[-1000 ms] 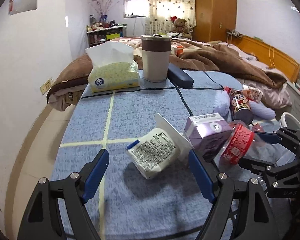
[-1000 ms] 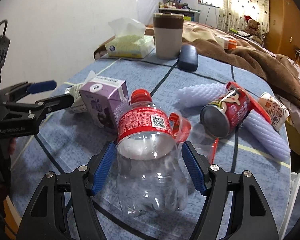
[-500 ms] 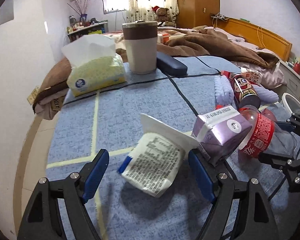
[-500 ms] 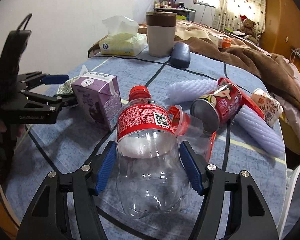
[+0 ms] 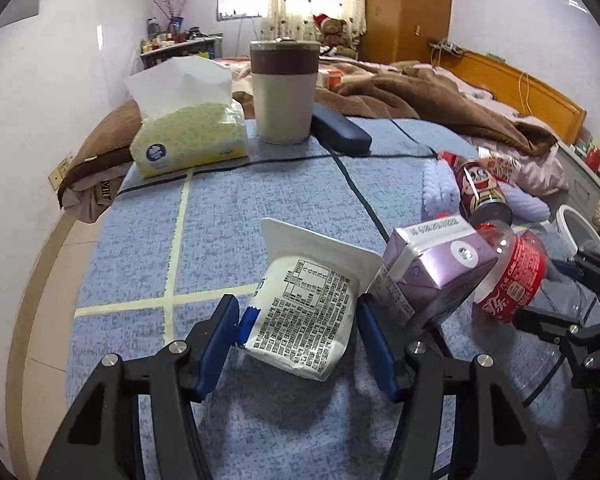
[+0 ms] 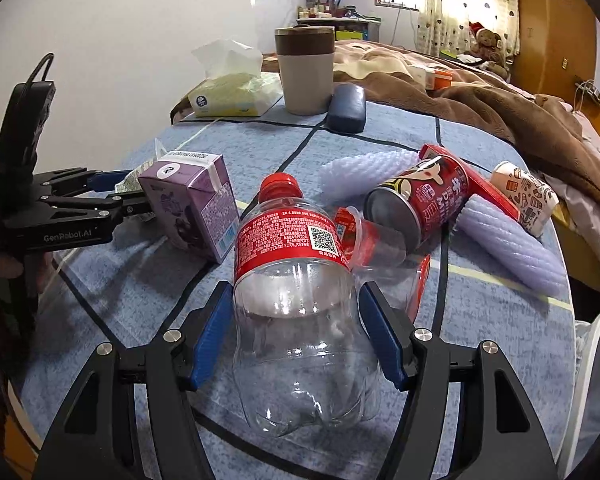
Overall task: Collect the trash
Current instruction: 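Grasp the clear red-label bottle with the right tool while the left tool grasps the yogurt cup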
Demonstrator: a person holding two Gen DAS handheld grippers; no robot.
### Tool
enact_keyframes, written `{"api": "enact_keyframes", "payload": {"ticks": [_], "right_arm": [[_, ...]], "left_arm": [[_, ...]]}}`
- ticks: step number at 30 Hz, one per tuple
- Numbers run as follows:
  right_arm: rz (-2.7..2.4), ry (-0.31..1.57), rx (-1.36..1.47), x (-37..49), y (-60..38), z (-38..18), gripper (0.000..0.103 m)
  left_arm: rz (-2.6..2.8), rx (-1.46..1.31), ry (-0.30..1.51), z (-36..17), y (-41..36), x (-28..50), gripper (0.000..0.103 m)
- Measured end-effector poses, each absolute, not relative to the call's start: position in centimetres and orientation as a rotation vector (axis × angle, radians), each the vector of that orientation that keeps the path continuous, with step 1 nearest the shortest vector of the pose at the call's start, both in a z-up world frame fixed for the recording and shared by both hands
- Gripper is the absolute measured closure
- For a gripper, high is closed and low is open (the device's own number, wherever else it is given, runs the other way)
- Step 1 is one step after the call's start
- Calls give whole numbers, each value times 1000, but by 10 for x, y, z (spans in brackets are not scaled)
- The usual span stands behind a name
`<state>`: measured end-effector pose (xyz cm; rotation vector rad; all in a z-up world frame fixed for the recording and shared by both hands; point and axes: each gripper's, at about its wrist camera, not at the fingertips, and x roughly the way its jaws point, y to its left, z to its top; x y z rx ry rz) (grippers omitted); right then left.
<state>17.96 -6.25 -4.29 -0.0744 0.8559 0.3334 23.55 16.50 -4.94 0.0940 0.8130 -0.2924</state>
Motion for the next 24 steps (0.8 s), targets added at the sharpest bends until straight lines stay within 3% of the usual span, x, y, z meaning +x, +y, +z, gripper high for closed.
{"api": "enact_keyframes", "payload": {"ticks": [24], "right_arm": [[358,720,54,155,-90,-24,40]], "left_arm": [[-213,-27,710,-21,170,182,41]]}}
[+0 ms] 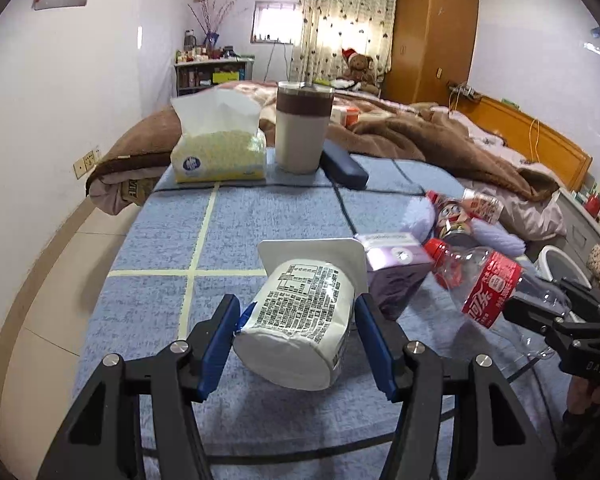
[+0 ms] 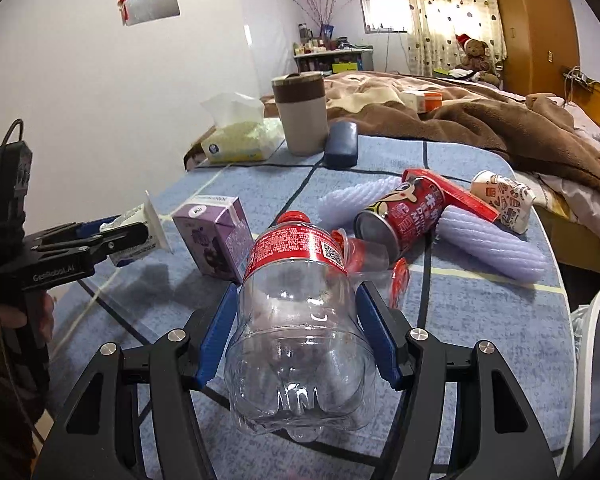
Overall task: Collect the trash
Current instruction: 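Grasp the clear red-label bottle with the right tool while the left tool grasps the yogurt cup, then carry the bottle and yogurt cup over the wastebasket and open both tools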
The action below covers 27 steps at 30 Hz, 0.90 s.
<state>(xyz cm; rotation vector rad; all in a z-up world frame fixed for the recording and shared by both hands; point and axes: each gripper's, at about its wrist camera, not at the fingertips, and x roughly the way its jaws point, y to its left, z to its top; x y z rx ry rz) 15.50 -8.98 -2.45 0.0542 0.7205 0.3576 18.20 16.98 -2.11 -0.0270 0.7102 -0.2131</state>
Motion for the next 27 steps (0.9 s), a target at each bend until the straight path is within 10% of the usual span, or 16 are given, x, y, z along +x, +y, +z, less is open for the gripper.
{"api": "enact_keyframes", "payload": {"ticks": [27], "right_arm": [[158,547,150,109,-200,17,40]], "left_arm": [[-393,40,584,32,32,145,41]]}}
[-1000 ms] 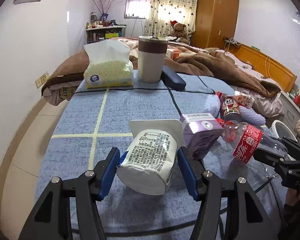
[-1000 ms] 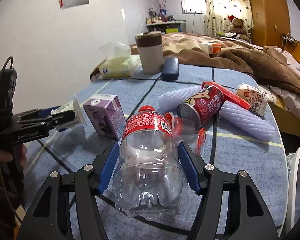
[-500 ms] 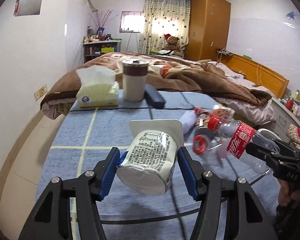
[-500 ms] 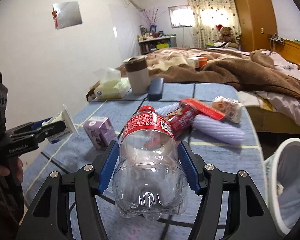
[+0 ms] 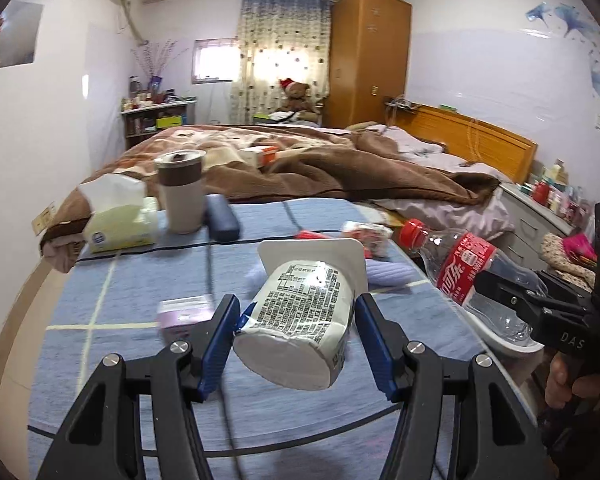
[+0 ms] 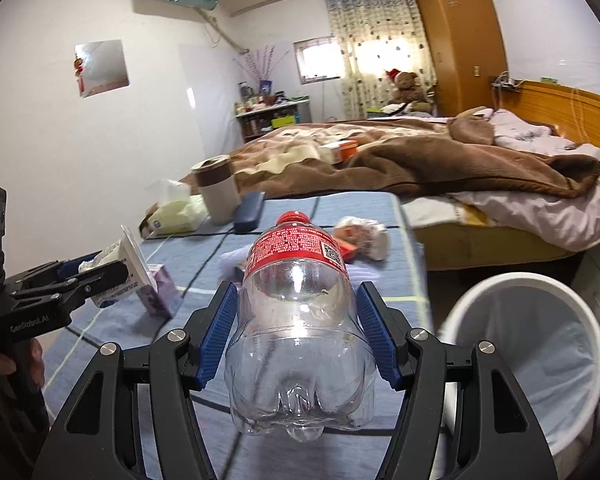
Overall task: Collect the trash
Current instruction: 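Carry the bottle and yogurt cup over the wastebasket and open both tools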
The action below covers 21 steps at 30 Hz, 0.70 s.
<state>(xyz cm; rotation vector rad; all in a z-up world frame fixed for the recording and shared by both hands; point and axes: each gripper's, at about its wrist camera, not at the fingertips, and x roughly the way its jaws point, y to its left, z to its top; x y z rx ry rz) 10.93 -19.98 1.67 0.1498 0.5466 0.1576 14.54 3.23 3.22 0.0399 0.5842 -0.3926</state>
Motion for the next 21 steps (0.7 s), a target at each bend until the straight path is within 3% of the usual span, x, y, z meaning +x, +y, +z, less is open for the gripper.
{"api": "enact_keyframes", "payload": {"ticks": [21], "right_arm": [[-165,566,186,76,-312,11,40]], "left_arm": [[-705,106,572,32,-136,143,41]]}}
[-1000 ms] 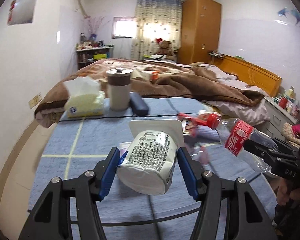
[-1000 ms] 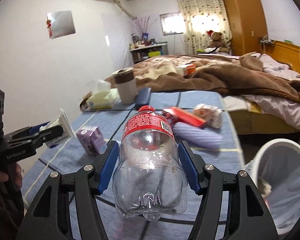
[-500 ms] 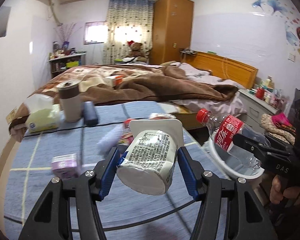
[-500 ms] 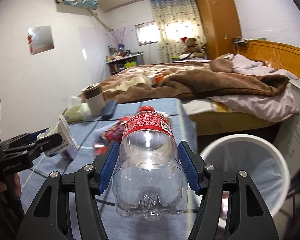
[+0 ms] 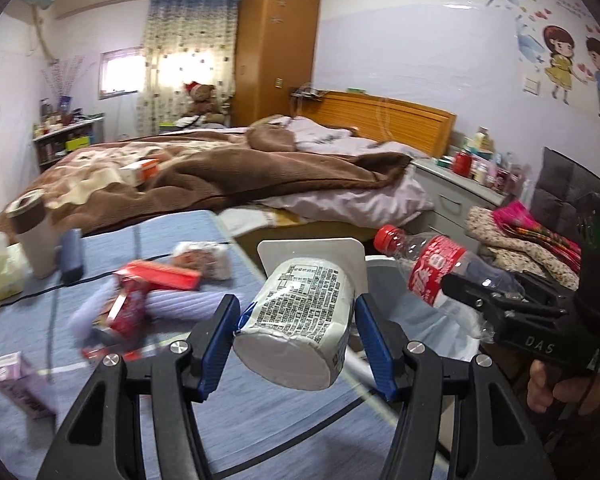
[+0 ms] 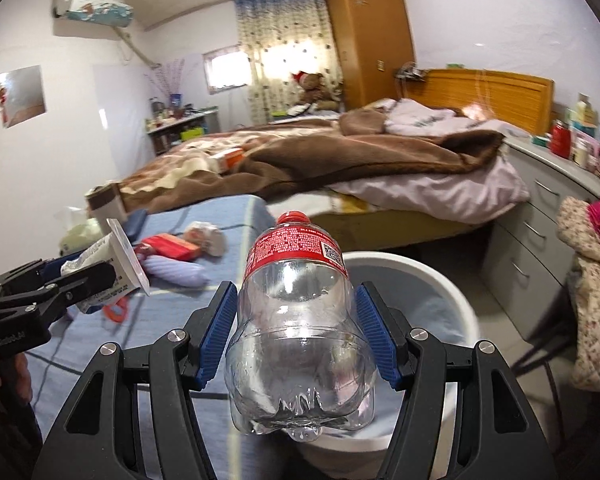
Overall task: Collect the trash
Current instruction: 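Carry the bottle and yogurt cup over the wastebasket and open both tools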
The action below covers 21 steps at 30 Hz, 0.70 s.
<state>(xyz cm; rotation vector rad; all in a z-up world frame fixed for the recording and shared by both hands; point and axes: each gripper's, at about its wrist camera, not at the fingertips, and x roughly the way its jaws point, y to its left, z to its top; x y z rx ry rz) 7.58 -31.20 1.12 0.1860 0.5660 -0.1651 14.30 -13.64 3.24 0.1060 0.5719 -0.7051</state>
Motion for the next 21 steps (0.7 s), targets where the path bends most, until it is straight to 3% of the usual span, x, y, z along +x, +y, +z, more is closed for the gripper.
{"api": "enact_keyframes", "payload": {"ticks": [21], "right_arm": [[-290,738,227,75,-373,-29,39]], "left_arm": [[-859,187,707,-11,-246,148,41]]}}
